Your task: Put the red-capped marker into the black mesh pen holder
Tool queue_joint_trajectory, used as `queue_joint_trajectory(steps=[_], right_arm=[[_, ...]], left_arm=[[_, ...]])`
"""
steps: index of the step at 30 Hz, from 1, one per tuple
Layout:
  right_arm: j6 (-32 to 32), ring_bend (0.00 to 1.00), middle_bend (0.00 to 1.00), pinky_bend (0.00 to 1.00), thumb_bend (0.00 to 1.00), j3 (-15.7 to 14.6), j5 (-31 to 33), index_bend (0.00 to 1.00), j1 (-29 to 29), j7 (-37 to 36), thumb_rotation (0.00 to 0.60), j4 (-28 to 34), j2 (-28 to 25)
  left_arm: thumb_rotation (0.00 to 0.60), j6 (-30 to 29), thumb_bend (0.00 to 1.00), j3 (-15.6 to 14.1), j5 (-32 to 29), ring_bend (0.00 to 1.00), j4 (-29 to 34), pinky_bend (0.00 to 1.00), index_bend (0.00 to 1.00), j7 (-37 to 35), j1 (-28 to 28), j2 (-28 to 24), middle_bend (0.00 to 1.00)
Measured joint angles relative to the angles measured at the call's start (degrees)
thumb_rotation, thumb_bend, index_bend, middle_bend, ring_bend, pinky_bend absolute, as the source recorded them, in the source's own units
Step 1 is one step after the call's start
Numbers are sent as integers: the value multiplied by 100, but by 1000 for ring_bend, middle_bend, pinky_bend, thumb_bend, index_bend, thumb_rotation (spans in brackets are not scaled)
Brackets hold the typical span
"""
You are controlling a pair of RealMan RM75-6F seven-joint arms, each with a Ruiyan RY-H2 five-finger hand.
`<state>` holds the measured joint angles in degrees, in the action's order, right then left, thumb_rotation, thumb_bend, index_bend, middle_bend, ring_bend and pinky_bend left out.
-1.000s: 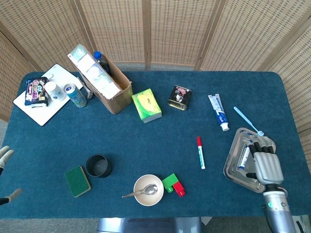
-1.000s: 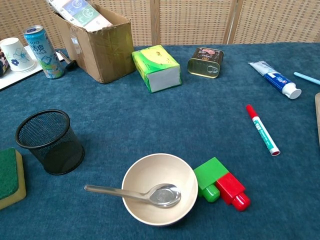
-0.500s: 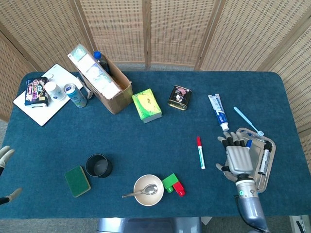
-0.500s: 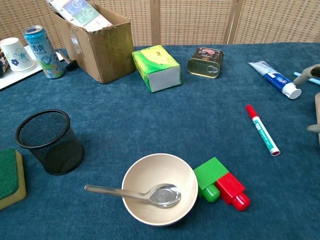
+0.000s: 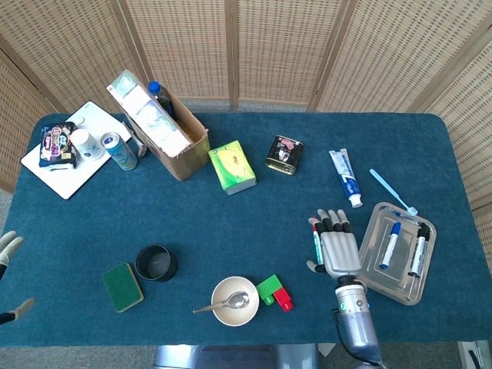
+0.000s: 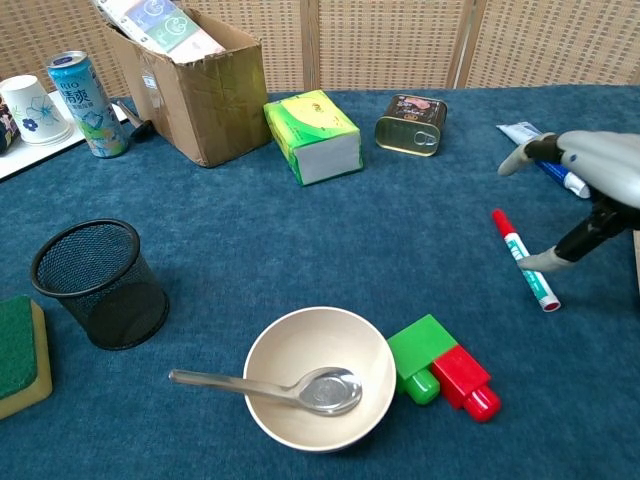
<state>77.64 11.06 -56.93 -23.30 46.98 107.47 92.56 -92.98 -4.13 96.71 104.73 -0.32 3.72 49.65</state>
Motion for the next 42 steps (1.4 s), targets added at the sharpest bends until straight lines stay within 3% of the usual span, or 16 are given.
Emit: queue_joint_trajectory(steps=[19, 42], right_arm=[[-208, 0, 0, 7, 0, -231, 83, 172, -327, -59, 600, -828, 501], [-402, 0, 0, 7, 0, -403, 80, 164, -205, -605, 600, -1407, 105]], left_arm=[[600, 48, 61, 13, -39, 0, -3, 114, 0, 21, -21, 12, 0], [600, 70, 62, -26, 37, 0, 27, 115, 0, 126, -19, 52, 0]])
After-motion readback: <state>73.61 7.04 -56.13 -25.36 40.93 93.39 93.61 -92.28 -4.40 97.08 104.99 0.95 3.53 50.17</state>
